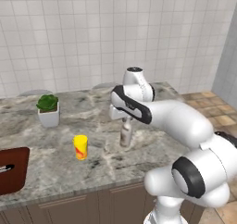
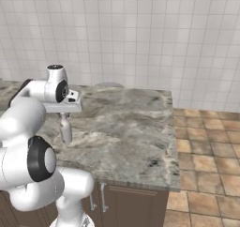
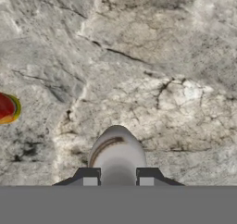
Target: Place the drinks on the dining counter in a tight cluster.
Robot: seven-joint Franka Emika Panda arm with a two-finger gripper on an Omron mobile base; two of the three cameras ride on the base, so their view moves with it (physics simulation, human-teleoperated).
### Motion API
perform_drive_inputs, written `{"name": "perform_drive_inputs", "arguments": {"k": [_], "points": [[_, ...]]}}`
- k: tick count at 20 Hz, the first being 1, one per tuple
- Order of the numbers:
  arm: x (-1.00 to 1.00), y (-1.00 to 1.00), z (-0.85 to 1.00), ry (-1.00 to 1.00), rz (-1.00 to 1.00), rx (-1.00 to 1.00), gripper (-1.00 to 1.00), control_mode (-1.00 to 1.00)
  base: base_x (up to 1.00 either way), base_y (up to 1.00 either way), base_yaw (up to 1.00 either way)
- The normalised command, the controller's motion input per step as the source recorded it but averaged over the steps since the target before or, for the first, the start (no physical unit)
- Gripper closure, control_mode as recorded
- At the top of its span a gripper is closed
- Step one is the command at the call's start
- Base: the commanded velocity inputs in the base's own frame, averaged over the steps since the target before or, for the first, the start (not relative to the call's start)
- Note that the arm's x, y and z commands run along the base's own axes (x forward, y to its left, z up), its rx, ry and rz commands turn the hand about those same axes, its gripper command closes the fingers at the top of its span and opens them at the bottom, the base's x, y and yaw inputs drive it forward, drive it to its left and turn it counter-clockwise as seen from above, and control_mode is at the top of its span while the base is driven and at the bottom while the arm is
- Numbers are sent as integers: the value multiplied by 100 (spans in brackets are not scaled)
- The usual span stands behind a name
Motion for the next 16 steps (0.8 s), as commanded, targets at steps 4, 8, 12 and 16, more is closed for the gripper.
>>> {"name": "perform_drive_inputs", "arguments": {"k": [4, 8, 12, 16], "points": [[-1, 0, -2, 2, 0, -6, 100, -100, 0, 0, 0], [0, 0, -19, -6, 0, -2, 100, -100, 0, 0, 0], [0, 0, -27, -5, 0, 0, 100, -100, 0, 0, 0], [0, 0, -26, 0, 0, 0, 100, -100, 0, 0, 0]]}}
